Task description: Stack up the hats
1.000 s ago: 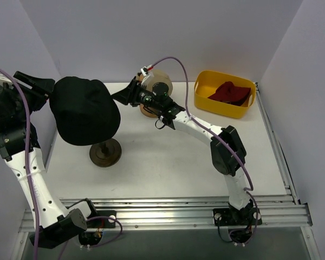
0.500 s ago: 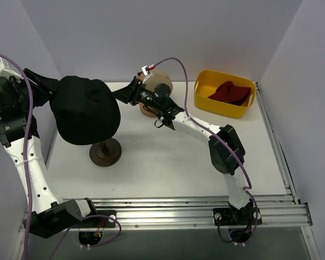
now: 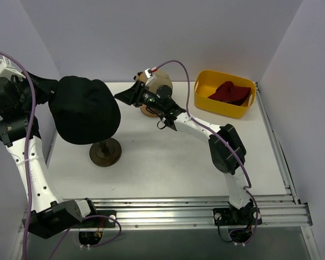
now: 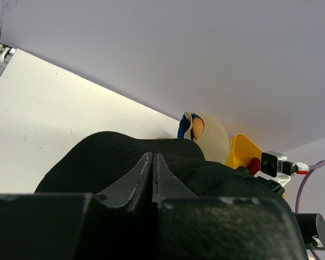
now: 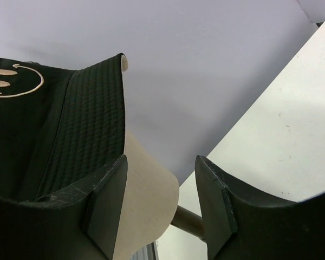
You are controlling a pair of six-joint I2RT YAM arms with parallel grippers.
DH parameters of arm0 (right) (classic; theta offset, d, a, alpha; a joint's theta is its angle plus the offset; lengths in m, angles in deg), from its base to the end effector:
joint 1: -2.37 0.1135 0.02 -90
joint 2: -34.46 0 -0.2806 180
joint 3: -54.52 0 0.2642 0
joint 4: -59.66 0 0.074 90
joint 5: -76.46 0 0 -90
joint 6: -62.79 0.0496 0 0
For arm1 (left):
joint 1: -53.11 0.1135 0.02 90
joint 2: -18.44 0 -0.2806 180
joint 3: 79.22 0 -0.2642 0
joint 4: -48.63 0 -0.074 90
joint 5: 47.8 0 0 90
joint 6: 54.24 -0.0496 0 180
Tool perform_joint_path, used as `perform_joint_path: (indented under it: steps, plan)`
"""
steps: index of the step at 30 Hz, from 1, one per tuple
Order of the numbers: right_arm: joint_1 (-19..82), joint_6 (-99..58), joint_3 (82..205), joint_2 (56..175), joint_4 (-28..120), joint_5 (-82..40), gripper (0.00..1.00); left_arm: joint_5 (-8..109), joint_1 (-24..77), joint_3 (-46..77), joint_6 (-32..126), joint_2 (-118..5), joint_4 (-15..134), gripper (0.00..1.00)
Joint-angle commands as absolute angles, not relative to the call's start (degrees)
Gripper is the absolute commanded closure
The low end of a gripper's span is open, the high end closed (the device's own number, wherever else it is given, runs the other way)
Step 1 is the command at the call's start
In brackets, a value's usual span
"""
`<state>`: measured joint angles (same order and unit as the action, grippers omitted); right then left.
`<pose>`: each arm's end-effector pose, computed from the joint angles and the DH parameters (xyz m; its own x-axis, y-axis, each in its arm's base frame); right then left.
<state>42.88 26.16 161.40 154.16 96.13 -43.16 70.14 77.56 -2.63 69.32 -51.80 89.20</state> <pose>0.3824 0.3590 0.3456 -0.5474 0.4499 -0.7056 -0.7871 0.0098 0.6168 0.2491 0.0877 0.5070 -0.1294 -0.5953 -0.7930 -0.0170 0.8009 -0.5985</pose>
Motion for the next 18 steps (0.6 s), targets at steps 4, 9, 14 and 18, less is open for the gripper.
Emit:
perform_joint_path:
  steps: [4,9,14,18]
  plan:
    - [42.36,24.65,160.11,149.42,100.49,-43.77,0.52,70.15,76.76,0.99,67.84,-53.01,87.69,0.98]
    - [41.83,24.47,159.31,149.07,100.49,-43.51,0.52,69.36,75.88,1.78,67.58,-53.81,87.34,0.98]
    - [41.83,23.95,159.14,148.98,99.97,-43.42,0.51,67.87,75.09,1.52,66.88,-54.86,88.13,0.98]
    - [41.66,23.33,158.88,149.07,99.44,-43.16,0.52,66.64,74.21,0.56,66.09,-56.00,89.00,0.98]
